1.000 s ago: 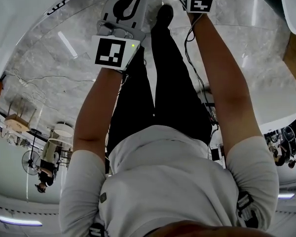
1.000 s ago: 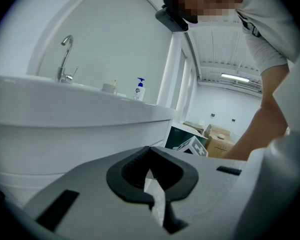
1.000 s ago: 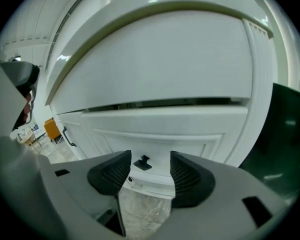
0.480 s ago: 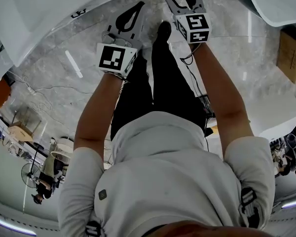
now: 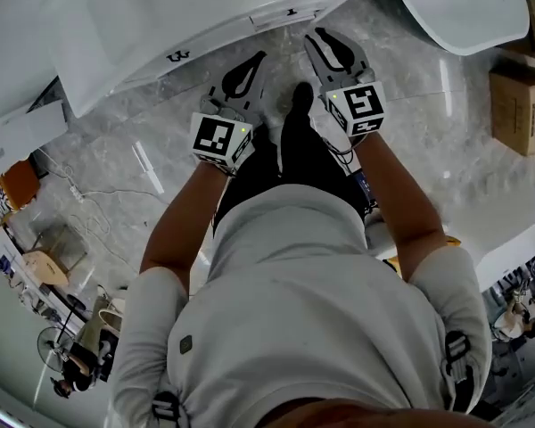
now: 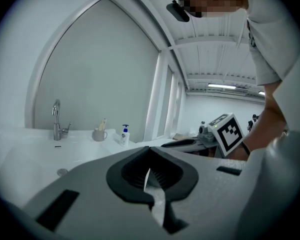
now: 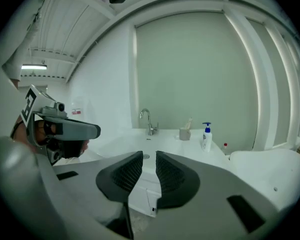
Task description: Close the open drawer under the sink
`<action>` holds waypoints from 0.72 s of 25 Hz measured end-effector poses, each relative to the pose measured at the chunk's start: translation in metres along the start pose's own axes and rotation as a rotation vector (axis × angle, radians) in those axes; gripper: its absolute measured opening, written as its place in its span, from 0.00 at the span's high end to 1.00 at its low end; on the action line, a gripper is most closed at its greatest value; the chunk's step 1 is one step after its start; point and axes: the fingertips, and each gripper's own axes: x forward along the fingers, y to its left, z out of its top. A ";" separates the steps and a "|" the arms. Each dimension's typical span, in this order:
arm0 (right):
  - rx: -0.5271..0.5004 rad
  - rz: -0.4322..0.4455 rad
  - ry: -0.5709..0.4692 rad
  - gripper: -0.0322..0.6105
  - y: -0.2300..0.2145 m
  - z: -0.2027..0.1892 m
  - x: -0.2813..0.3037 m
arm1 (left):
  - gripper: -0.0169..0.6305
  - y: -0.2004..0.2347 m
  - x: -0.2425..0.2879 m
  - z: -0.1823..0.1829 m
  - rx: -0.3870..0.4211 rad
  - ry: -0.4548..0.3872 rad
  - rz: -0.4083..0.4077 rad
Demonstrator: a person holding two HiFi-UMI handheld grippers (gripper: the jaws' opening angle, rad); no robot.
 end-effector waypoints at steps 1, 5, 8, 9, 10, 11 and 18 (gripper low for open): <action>-0.011 0.000 -0.017 0.80 0.006 0.011 -0.009 | 0.96 -0.005 -0.008 0.009 0.013 -0.009 -0.006; -0.042 0.009 -0.070 0.84 0.031 0.052 -0.040 | 0.96 -0.023 -0.038 0.037 0.020 -0.045 -0.046; -0.064 0.028 -0.088 0.87 0.054 0.073 -0.060 | 0.96 -0.032 -0.068 0.048 0.037 -0.047 -0.074; -0.072 0.031 -0.096 0.88 0.060 0.080 -0.067 | 0.96 -0.035 -0.077 0.053 0.058 -0.048 -0.079; -0.081 0.031 -0.103 0.88 0.066 0.087 -0.073 | 0.96 -0.038 -0.087 0.059 0.082 -0.049 -0.087; -0.089 0.029 -0.110 0.89 0.071 0.093 -0.080 | 0.96 -0.041 -0.096 0.064 0.100 -0.052 -0.095; -0.087 0.037 -0.159 0.91 0.115 0.124 -0.113 | 0.96 -0.042 -0.158 0.093 0.109 -0.094 -0.072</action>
